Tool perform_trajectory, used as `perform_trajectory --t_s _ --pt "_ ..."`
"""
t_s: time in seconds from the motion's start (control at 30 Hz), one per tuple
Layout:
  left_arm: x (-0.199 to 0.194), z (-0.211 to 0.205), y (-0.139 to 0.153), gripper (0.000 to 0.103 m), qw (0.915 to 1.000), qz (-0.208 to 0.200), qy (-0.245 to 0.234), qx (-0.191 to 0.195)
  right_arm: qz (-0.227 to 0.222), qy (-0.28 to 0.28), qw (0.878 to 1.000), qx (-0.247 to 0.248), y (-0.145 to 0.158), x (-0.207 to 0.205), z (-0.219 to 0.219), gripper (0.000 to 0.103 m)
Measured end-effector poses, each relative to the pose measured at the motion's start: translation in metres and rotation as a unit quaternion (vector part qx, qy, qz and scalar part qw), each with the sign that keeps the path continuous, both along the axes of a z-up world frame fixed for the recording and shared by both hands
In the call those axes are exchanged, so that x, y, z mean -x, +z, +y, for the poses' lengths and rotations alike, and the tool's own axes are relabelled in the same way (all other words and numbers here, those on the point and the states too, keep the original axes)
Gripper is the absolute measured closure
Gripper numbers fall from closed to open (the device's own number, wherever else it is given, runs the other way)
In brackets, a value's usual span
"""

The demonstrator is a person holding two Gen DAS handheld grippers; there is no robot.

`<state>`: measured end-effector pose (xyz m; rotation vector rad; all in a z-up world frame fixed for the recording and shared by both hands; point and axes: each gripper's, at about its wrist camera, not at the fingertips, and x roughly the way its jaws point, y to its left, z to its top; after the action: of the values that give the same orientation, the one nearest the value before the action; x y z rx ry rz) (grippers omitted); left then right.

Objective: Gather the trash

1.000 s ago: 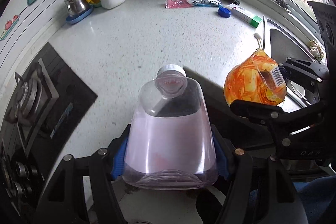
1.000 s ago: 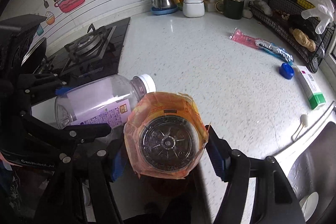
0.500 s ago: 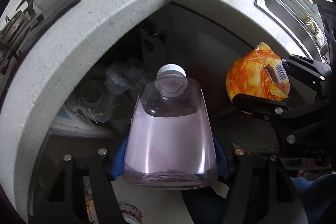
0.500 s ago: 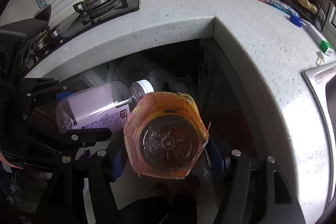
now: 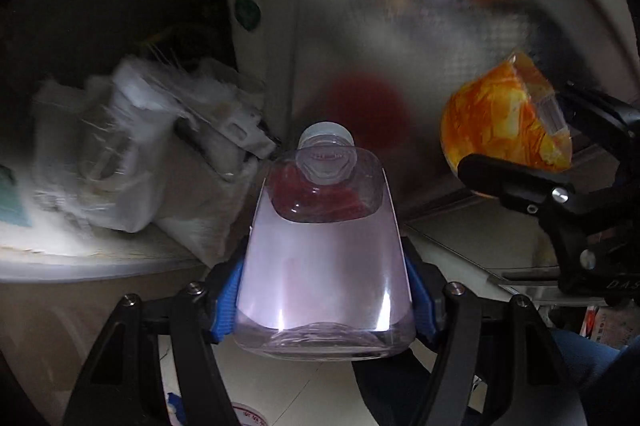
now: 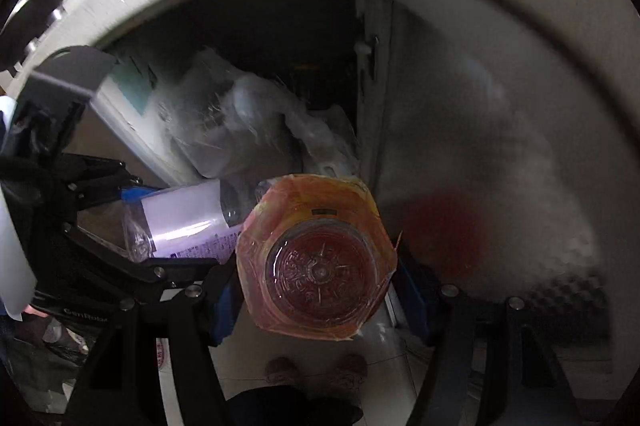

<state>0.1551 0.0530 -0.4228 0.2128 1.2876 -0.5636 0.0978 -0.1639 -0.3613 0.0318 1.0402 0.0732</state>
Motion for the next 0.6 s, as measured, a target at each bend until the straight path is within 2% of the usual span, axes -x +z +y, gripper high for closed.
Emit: perform_trajectory --t_s 0.17,0.4,0.53,0.57,0.6 --pt "-0.007 -0.017 -0.031 0.036 0.9999 0.009 -0.012 -0.002 0.013 -0.007 1.000 -0.003 -0.032 0.000 -0.006 0.038" --pt "-0.012 -0.022 -0.045 0.036 0.9994 0.024 -0.023 -0.007 0.022 -0.022 1.000 -0.003 -0.045 0.003 -0.017 0.038" --pt "-0.018 -0.025 -0.046 0.035 0.9994 0.014 -0.026 -0.018 0.026 -0.030 0.999 -0.002 -0.048 0.008 -0.023 0.038" --pt "-0.019 -0.026 -0.046 0.033 0.9994 0.014 -0.026 -0.017 0.030 -0.033 0.999 -0.001 -0.049 0.008 -0.025 0.038" --pt "-0.021 -0.026 -0.045 0.027 0.9994 0.014 -0.026 -0.017 0.031 -0.034 0.999 -0.001 -0.047 0.010 -0.026 0.038"
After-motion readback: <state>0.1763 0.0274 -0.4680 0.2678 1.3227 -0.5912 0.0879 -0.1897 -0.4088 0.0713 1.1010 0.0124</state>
